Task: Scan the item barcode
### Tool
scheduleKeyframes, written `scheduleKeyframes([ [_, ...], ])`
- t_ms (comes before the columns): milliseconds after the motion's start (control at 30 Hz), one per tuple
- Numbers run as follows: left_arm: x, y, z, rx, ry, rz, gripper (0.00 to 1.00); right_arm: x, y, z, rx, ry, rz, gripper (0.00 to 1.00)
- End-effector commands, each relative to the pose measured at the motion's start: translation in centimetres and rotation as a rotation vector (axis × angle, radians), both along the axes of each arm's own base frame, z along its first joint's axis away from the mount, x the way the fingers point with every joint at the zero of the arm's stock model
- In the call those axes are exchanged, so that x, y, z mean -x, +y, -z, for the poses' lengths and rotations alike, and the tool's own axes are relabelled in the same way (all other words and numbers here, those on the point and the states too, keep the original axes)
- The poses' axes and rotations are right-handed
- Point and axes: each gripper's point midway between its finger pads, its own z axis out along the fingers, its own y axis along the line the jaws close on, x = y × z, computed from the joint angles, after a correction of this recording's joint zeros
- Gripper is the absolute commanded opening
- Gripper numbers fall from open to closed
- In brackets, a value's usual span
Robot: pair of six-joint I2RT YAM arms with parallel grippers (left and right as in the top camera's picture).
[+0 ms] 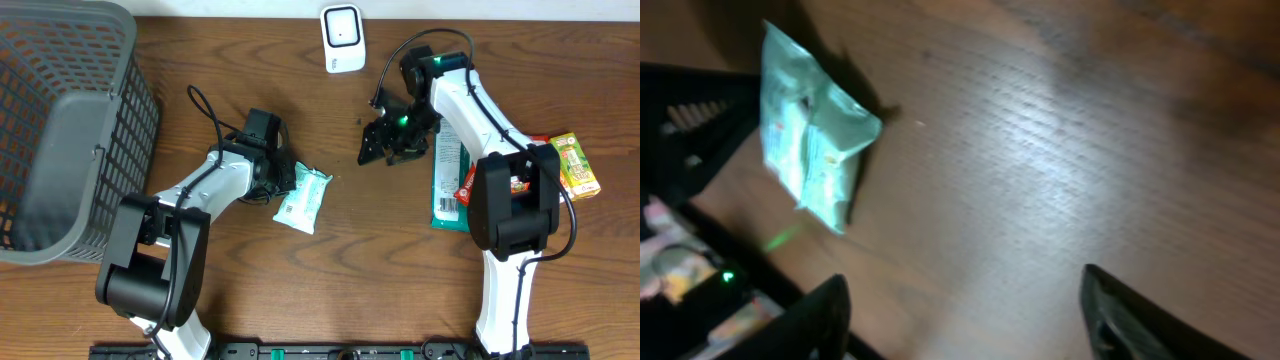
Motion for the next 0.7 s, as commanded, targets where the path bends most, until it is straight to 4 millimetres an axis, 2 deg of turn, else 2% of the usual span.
scheduleKeyframes([
  [0,1.1,0.3,0.7,-0.004,0.049,-0.014,0.14,0.2,0.8,-3.7,-0.079,-0.086,-0.039,0.67],
  [67,1.0,0.3,0.3,-0.001,0.041,-0.014,0.14,0.3,0.8,-5.8,-0.078,-0.142,-0.041,0.68],
  [133,0.9,0.3,-0.1,0.002,0.030,-0.014,0.14,0.4,0.6,-6.9,-0.052,-0.163,-0.021,0.69],
  [200,1.1,0.7,-0.1,-0.021,0.039,-0.027,0.14,0.6,0.7,-7.5,-0.031,-0.167,-0.002,0.70],
  [300,2.1,2.4,0.4,-0.107,0.084,-0.090,0.14,1.3,1.8,-7.4,-0.024,-0.156,-0.017,0.72],
  [367,2.6,2.4,0.5,-0.106,0.105,-0.085,0.14,2.1,2.6,-6.5,-0.010,-0.148,-0.049,0.77],
  [433,2.9,2.1,0.5,-0.105,0.110,-0.072,0.14,3.2,4.0,-4.8,-0.005,-0.130,-0.072,0.77],
  [533,3.4,1.3,0.5,-0.091,0.124,-0.051,0.14,4.3,5.4,-2.5,0.004,-0.106,-0.056,0.76],
  [667,4.1,0.4,0.5,-0.090,0.138,-0.023,0.14,5.3,6.4,0.1,0.012,-0.084,-0.028,0.73],
])
